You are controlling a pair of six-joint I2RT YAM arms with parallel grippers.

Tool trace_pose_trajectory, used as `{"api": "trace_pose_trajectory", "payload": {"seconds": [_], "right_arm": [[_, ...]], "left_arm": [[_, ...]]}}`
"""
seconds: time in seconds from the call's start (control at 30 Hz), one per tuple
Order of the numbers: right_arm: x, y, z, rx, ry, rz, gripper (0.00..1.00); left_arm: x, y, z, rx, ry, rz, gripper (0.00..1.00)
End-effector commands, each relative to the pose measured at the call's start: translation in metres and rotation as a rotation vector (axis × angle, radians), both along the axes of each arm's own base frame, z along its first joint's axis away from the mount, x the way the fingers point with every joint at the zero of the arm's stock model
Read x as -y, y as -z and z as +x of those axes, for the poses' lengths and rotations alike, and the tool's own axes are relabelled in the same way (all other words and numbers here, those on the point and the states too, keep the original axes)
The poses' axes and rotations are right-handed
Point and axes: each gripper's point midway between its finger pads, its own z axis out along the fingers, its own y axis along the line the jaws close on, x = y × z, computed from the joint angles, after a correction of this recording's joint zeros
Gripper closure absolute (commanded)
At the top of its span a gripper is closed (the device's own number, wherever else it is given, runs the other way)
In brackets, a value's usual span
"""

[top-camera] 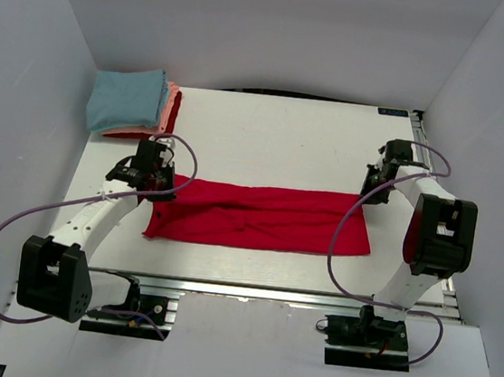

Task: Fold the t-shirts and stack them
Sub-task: Fold the other side of the tshirt into a rectangle

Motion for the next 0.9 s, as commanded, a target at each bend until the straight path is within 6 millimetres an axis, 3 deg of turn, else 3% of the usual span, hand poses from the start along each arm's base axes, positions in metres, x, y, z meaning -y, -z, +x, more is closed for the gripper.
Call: {"api": "trace_pose_trajectory", "payload": {"seconds": [0.0, 0.03, 0.17, 0.23, 0.37, 0.4, 0.43, 0.5, 0.6, 0.67, 0.7, 0.87], "right_arm": [[-0.005, -0.018, 0.017, 0.068, -0.01, 0.013, 0.93], [-0.005, -0.018, 0.016, 0.065, -0.009, 0.015, 1.0], [-0.006, -0.025, 0.017, 0.077, -0.012, 0.019, 1.0], [-0.008, -0.042, 0.023, 0.122, -0.018, 0.028, 1.0], [-0.01, -0.083, 0.049, 0.241, -0.048, 0.033, 1.0], [-0.011, -0.091, 0.055, 0.263, -0.055, 0.034, 1.0], [-0.012, -0.105, 0.069, 0.298, -0.06, 0.04, 1.0], [-0.014, -0.117, 0.083, 0.321, -0.074, 0.051, 1.0], [-0.017, -0.123, 0.098, 0.354, -0.1, 0.058, 1.0], [-0.02, -0.135, 0.111, 0.396, -0.124, 0.067, 1.0], [-0.023, -0.132, 0.116, 0.394, -0.139, 0.072, 1.0], [-0.027, -0.134, 0.129, 0.417, -0.184, 0.072, 1.0]], "left_arm": [[0.001, -0.006, 0.002, 0.024, 0.003, -0.004, 1.0], [0.001, -0.006, 0.002, 0.023, 0.003, -0.004, 1.0], [0.0, -0.007, 0.004, 0.028, 0.0, 0.0, 1.0], [-0.005, -0.013, 0.009, 0.044, -0.025, 0.025, 1.0], [-0.015, -0.065, 0.056, 0.18, -0.099, 0.079, 1.0], [-0.013, -0.097, 0.078, 0.256, -0.107, 0.073, 1.0], [-0.01, -0.094, 0.091, 0.237, -0.097, 0.079, 1.0], [-0.003, -0.113, 0.121, 0.27, -0.087, 0.071, 1.0], [0.005, -0.134, 0.148, 0.329, -0.07, 0.057, 1.0], [0.007, -0.129, 0.161, 0.325, -0.062, 0.065, 1.0], [0.008, -0.135, 0.168, 0.339, -0.06, 0.067, 1.0], [0.014, -0.128, 0.183, 0.339, -0.036, 0.063, 1.0]]}}
